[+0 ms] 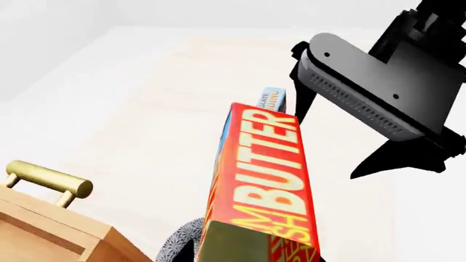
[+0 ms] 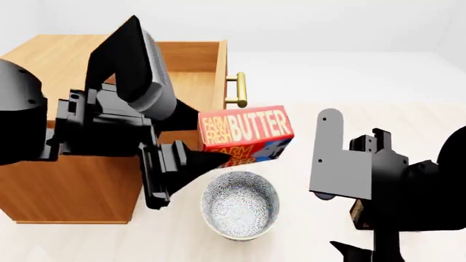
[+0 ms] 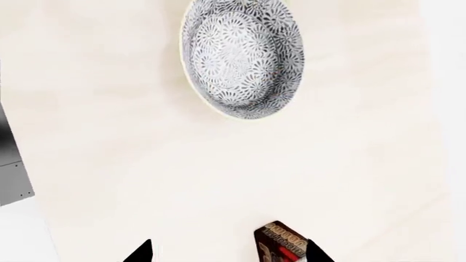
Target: Put the butter at the back in the top drawer of the cabinet and close it.
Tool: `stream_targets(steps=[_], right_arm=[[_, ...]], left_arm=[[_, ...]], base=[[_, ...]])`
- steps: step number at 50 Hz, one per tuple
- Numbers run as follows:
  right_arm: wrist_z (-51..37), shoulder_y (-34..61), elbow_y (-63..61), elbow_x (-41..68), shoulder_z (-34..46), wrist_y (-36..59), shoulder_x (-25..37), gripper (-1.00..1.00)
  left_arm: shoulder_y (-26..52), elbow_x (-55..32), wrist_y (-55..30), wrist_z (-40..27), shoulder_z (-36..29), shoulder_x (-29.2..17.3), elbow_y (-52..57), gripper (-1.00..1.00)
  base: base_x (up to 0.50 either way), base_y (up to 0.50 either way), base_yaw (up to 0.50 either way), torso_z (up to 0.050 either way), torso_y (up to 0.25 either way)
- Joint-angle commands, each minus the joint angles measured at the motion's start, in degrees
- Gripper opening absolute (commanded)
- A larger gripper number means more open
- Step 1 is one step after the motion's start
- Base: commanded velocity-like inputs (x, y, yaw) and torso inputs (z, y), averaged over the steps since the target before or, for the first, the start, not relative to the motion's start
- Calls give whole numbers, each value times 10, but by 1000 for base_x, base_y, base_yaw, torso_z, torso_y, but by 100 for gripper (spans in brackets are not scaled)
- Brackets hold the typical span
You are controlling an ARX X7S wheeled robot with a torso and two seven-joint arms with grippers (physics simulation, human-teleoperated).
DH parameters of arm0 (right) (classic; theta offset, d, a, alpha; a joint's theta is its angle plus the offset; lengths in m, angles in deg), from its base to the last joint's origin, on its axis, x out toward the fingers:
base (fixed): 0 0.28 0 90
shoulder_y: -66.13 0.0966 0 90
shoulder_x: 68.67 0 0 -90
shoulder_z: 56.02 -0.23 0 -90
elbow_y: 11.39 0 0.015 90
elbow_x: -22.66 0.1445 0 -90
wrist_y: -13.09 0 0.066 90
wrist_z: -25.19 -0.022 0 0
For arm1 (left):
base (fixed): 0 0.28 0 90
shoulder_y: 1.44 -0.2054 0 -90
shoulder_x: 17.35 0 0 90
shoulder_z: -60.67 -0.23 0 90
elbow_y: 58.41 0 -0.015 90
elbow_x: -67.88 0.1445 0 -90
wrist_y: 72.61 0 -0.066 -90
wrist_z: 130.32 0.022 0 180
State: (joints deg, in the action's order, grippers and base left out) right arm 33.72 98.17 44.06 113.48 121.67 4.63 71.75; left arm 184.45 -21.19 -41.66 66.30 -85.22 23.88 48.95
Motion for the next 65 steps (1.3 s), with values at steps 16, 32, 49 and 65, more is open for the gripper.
stream_targets(steps=[16,32,49,65], right_arm=[[-219,-59,58,73,0,-89,59,100],[-427,-124,58,155,-5,-236,144,100],[-545,-145,-78,187,-39,-361,241,100],[-580,-165,-103,157,-46,-411,275,100]], left_arm=[[89,-29,-20,-119,25,51,-173,-100],[119,15,-5,-186,13,109,-295,-100],[119,66,28,-234,-4,166,-413,-100],[93,122,96,-208,-23,224,-523,-100]], base=[[0,0,0,0,1],[0,0,0,1,1],[0,0,0,1,2],[0,0,0,1,1]])
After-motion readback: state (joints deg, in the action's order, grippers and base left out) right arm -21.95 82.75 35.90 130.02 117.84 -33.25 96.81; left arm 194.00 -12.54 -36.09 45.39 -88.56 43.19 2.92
